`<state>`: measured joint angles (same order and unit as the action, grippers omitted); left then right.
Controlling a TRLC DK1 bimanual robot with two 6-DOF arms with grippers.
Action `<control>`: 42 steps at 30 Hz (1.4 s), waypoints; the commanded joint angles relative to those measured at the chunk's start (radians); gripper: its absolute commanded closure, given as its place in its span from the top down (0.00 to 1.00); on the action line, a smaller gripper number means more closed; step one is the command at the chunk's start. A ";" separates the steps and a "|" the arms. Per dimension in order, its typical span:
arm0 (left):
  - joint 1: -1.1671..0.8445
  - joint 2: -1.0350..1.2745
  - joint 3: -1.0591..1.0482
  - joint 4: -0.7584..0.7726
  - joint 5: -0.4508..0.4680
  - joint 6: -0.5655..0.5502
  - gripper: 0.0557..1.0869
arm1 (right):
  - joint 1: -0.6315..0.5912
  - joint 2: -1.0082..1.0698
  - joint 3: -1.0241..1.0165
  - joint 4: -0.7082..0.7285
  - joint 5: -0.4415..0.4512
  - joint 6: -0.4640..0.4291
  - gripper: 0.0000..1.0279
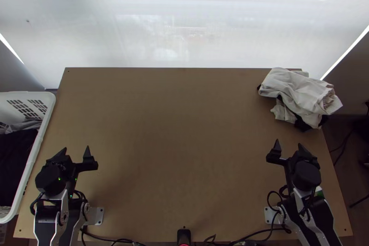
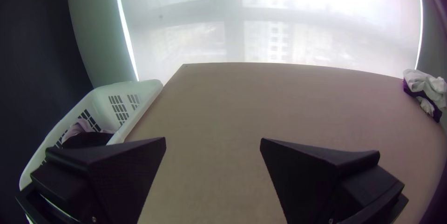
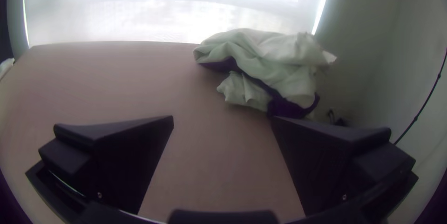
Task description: Fold the t-shirt
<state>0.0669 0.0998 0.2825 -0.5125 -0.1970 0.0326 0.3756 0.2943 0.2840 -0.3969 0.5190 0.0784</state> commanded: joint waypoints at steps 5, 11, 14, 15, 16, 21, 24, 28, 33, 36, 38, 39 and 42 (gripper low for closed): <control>0.119 0.367 0.221 -0.004 -0.064 -0.069 0.96 | 0.085 0.210 0.158 -0.033 0.052 -0.109 0.95; 0.274 0.635 0.517 -0.050 -0.065 -0.161 0.96 | 0.046 0.407 0.333 -0.086 0.052 -0.098 0.95; 0.344 0.738 0.604 -0.017 -0.108 -0.180 0.96 | 0.048 0.463 0.417 -0.122 0.052 -0.101 0.95; 0.352 0.773 0.624 -0.006 -0.125 -0.178 0.96 | 0.049 0.474 0.437 -0.134 0.052 -0.104 0.95; 0.372 0.818 0.646 0.002 -0.145 -0.175 0.96 | 0.052 0.486 0.448 -0.132 0.052 -0.111 0.95; 0.525 1.051 0.845 -0.110 -0.148 -0.128 0.96 | 0.055 0.574 0.517 -0.158 0.052 -0.112 0.95; 0.623 1.175 0.934 -0.112 -0.148 -0.066 0.95 | 0.057 0.585 0.549 -0.168 0.050 -0.114 0.95; 0.726 1.345 0.997 -0.066 -0.147 -0.025 0.95 | 0.089 0.586 0.583 -0.191 0.050 -0.114 0.95; 0.817 1.494 1.011 0.045 -0.148 0.030 0.95 | 0.103 0.586 0.583 -0.214 0.050 -0.112 0.95; 0.878 1.572 1.040 0.081 -0.148 0.027 0.95 | 0.106 0.586 0.570 -0.232 0.050 -0.109 0.95; 0.907 1.623 1.064 0.081 -0.148 0.027 0.95 | 0.112 0.586 0.564 -0.243 0.050 -0.104 0.95; 0.921 1.649 1.072 0.083 -0.148 0.027 0.95 | 0.115 0.586 0.563 -0.246 0.050 -0.101 0.95; 0.959 1.721 1.087 0.098 -0.150 0.030 0.95 | 0.121 0.588 0.558 -0.247 0.050 -0.095 0.95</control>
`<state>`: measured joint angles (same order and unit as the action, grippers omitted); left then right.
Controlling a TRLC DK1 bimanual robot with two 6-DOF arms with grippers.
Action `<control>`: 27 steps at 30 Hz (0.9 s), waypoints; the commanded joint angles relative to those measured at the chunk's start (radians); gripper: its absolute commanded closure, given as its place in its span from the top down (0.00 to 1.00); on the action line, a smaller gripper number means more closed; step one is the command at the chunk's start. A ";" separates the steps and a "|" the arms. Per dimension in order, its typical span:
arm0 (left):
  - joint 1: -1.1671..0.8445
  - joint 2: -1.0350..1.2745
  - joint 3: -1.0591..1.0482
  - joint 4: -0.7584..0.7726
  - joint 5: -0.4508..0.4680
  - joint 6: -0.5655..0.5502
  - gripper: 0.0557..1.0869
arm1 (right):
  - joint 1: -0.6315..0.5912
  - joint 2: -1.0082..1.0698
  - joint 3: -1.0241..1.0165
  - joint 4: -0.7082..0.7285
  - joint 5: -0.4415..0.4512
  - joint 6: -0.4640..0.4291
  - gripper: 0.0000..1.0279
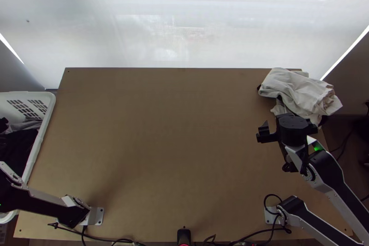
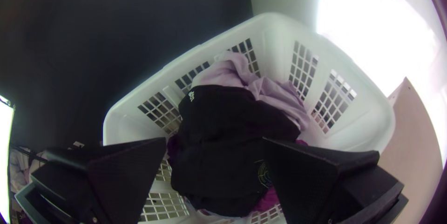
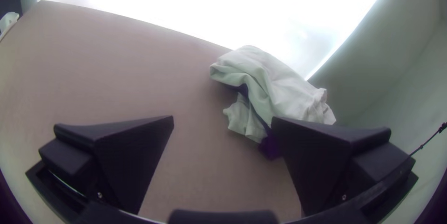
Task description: Fold the t-shirt
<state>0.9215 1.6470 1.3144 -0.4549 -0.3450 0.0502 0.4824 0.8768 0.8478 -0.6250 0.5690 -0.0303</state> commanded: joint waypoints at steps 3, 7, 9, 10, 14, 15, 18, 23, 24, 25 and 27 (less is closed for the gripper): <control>0.143 0.243 0.065 0.078 -0.003 0.013 0.95 | 0.015 0.017 -0.003 -0.021 0.002 0.013 0.95; 0.172 0.346 0.105 0.094 -0.020 0.013 0.95 | 0.013 0.027 0.004 -0.042 0.002 0.013 0.95; 0.177 0.393 0.125 0.105 -0.023 0.011 0.95 | 0.012 0.027 0.002 -0.059 0.002 0.013 0.95; 0.177 0.416 0.134 0.108 -0.025 0.010 0.95 | 0.012 0.027 -0.001 -0.065 0.002 0.012 0.95; 0.169 0.504 0.174 0.117 -0.035 -0.004 0.95 | 0.013 0.036 -0.012 -0.071 0.002 0.010 0.95; 0.166 0.522 0.184 0.117 -0.040 -0.010 0.95 | 0.013 0.044 -0.012 -0.071 0.002 0.010 0.95; 0.162 0.567 0.212 0.116 -0.046 -0.024 0.95 | 0.015 0.077 0.010 -0.071 0.002 0.010 0.95; 0.155 0.634 0.252 0.114 -0.057 -0.033 0.95 | 0.013 0.125 0.050 -0.074 0.002 0.010 0.95; 0.154 0.646 0.261 0.114 -0.066 -0.033 0.95 | 0.012 0.129 0.053 -0.074 0.002 0.010 0.95; 0.152 0.659 0.272 0.113 -0.071 -0.032 0.95 | 0.012 0.133 0.051 -0.074 0.000 0.010 0.95; 0.149 0.674 0.289 0.110 -0.072 -0.033 0.94 | 0.012 0.137 0.046 -0.076 0.002 0.010 0.95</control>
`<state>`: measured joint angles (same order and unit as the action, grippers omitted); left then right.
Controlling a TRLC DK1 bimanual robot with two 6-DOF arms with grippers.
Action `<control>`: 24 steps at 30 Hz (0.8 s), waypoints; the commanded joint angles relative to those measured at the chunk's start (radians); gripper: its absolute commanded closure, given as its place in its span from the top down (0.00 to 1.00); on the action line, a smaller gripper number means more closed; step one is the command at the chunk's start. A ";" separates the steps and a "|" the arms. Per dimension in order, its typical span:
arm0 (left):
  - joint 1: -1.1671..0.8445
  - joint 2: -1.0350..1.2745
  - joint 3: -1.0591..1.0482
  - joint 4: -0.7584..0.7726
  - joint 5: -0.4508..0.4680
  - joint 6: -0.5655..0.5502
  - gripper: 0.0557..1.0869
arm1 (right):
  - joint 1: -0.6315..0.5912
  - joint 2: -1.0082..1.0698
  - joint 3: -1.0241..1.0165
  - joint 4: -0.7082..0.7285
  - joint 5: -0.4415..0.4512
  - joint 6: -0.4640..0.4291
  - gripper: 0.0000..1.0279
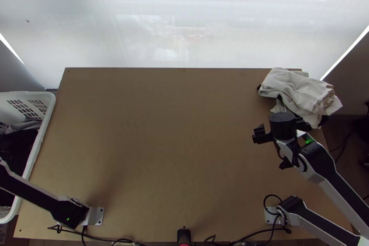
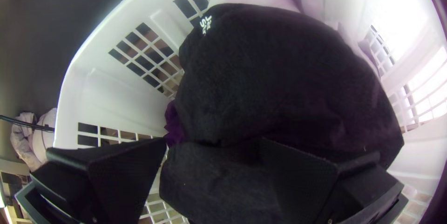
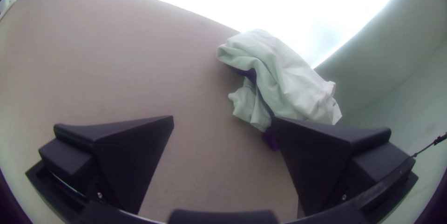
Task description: Fold the t-shirt
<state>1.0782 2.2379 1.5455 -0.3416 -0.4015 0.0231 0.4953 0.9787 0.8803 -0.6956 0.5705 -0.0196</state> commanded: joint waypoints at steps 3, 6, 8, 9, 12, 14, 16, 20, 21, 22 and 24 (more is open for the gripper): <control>-0.014 0.086 0.067 -0.004 -0.016 -0.009 0.81 | -0.004 0.038 0.011 -0.012 -0.001 0.000 0.95; -0.021 0.080 0.067 0.000 -0.016 -0.012 0.58 | -0.008 0.038 0.008 -0.015 -0.001 0.000 0.95; -0.026 0.071 0.064 0.003 -0.017 -0.012 0.34 | -0.011 0.038 0.005 -0.016 -0.001 0.000 0.95; -0.026 0.068 0.064 0.003 -0.016 -0.012 0.21 | -0.011 0.038 0.002 -0.018 -0.001 0.000 0.95; -0.026 0.048 0.061 -0.025 -0.016 -0.011 0.04 | -0.011 0.038 -0.001 -0.025 -0.001 0.001 0.95; -0.027 0.012 0.041 -0.034 -0.016 -0.012 0.04 | -0.011 0.037 -0.001 -0.030 -0.001 0.001 0.95; -0.031 -0.047 0.018 -0.046 -0.014 -0.017 0.04 | -0.011 0.034 -0.001 -0.039 -0.001 0.001 0.95; -0.050 -0.205 -0.013 -0.079 -0.010 -0.022 0.04 | -0.011 0.020 -0.001 -0.048 -0.001 0.001 0.95; -0.058 -0.250 -0.018 -0.089 -0.008 -0.025 0.04 | -0.009 0.018 -0.001 -0.051 -0.001 0.001 0.95; -0.067 -0.296 -0.021 -0.106 -0.008 -0.035 0.04 | -0.008 0.017 -0.001 -0.053 -0.001 0.001 0.95; -0.086 -0.385 -0.021 -0.135 -0.008 -0.052 0.04 | -0.004 0.009 -0.003 -0.054 -0.001 0.001 0.95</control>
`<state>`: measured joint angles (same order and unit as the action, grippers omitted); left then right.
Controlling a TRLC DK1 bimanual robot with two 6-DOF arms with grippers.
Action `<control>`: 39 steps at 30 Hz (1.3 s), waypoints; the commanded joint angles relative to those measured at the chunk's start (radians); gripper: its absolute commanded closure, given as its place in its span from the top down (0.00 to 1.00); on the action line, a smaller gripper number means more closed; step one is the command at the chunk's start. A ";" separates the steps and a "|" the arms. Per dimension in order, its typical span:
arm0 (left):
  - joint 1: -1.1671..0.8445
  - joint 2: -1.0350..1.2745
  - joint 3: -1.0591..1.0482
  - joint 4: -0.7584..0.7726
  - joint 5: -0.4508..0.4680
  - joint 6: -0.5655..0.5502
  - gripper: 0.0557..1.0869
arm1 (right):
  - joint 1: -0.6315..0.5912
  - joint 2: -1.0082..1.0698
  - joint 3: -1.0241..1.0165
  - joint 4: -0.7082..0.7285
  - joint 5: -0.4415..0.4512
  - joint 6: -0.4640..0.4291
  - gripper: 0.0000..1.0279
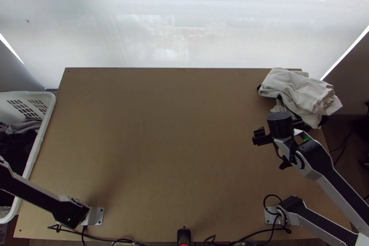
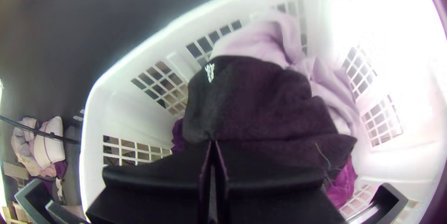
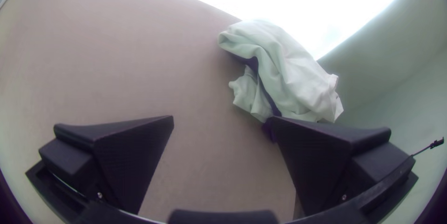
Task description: Fold the t-shirt
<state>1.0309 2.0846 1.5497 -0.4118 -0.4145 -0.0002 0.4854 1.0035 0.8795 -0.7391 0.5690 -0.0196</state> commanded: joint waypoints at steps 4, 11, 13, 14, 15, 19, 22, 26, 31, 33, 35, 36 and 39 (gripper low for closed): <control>-0.103 -0.406 -0.011 -0.131 0.006 -0.052 0.04 | 0.009 -0.026 -0.005 -0.009 0.000 -0.002 0.93; -0.285 -0.696 0.036 -0.148 0.005 -0.096 0.04 | 0.005 -0.071 0.029 -0.009 0.002 -0.006 0.91; -0.351 -0.750 0.084 -0.148 0.005 -0.126 0.04 | 0.007 -0.088 0.019 -0.009 0.002 -0.009 0.91; -0.391 -0.778 0.107 -0.147 0.005 -0.130 0.04 | 0.007 -0.097 0.016 -0.009 0.002 -0.009 0.91; -0.430 -0.804 0.127 -0.134 0.005 -0.130 0.04 | 0.007 -0.105 0.010 -0.009 0.002 -0.009 0.91; -0.585 -0.877 0.165 -0.025 -0.001 -0.132 0.04 | 0.007 -0.135 -0.013 -0.009 0.002 -0.009 0.91; -0.712 -0.873 0.268 -0.032 -0.006 -0.127 0.04 | 0.004 -0.157 -0.028 -0.009 0.002 -0.009 0.91; -0.924 -0.841 0.447 -0.120 -0.004 -0.126 0.04 | -0.013 -0.200 -0.054 -0.011 0.002 -0.022 0.91; -1.140 -0.768 0.653 -0.202 0.037 -0.129 0.04 | -0.013 -0.273 -0.103 -0.014 0.002 -0.037 0.91; -1.253 -0.759 0.659 -0.202 0.037 -0.127 0.04 | -0.008 -0.290 -0.114 -0.013 0.003 -0.040 0.92; -1.355 -0.745 0.658 -0.225 0.037 -0.115 0.04 | -0.002 -0.295 -0.122 -0.002 0.003 -0.040 0.94; -1.394 -0.738 0.658 -0.242 0.037 -0.113 0.04 | 0.004 -0.295 -0.123 0.006 0.003 -0.040 0.94; -1.497 -0.707 0.642 -0.295 0.036 -0.113 0.04 | 0.002 -0.293 -0.120 0.032 0.002 -0.037 0.95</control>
<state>-0.1944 1.3254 2.1456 -0.6270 -0.3847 -0.1226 0.4824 0.7361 0.7776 -0.7433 0.5716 -0.0540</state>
